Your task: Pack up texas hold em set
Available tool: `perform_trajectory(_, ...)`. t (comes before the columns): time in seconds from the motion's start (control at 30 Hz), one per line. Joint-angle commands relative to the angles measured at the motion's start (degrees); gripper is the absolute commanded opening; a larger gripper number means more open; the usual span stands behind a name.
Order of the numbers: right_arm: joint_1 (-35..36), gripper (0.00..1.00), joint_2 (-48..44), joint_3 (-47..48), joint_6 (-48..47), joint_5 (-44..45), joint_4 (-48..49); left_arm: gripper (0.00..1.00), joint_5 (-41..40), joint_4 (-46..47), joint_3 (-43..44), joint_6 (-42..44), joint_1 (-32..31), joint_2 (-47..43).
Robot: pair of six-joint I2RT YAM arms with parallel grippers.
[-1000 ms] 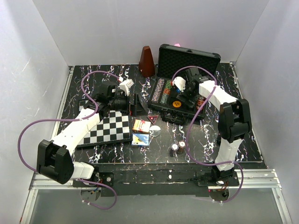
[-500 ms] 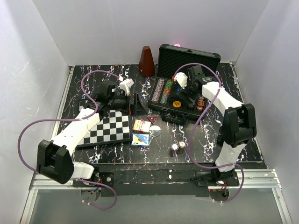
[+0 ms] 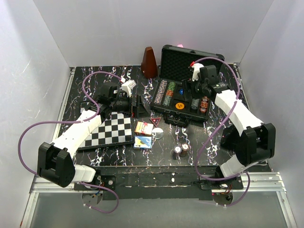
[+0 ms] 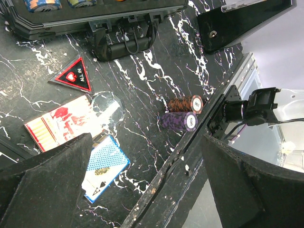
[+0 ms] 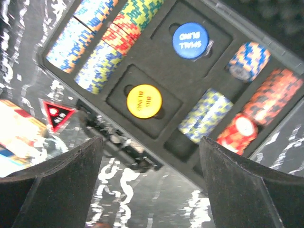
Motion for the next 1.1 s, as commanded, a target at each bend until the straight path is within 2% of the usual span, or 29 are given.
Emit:
perform_trajectory(0.0, -0.3, 0.88, -5.1, -5.2, 22.8, 0.1, 7.3, 0.98, 0.4, 0.3, 1.6, 0.6, 0.3, -2.4)
perform_trajectory(0.17, -0.3, 0.87, -5.2, -9.6, 32.2, 3.6, 7.7, 0.98, 0.2, 0.3, 1.6, 0.7, 0.3, -3.1)
perform_trajectory(0.4, -0.3, 0.86, -2.8, -12.7, 36.6, 3.9, 8.9, 0.98, 0.0, 0.2, 1.6, 0.8, 0.3, -3.1)
perform_trajectory(0.6, -0.3, 0.86, -2.2, -15.5, 40.1, 8.8, 12.4, 0.98, -0.2, 0.0, 1.7, 0.8, 0.3, -3.1)
perform_trajectory(1.07, -0.3, 0.86, 3.8, -15.5, 44.0, 12.0, 17.5, 0.98, 0.0, 0.0, 1.7, 0.8, 0.3, -2.6)
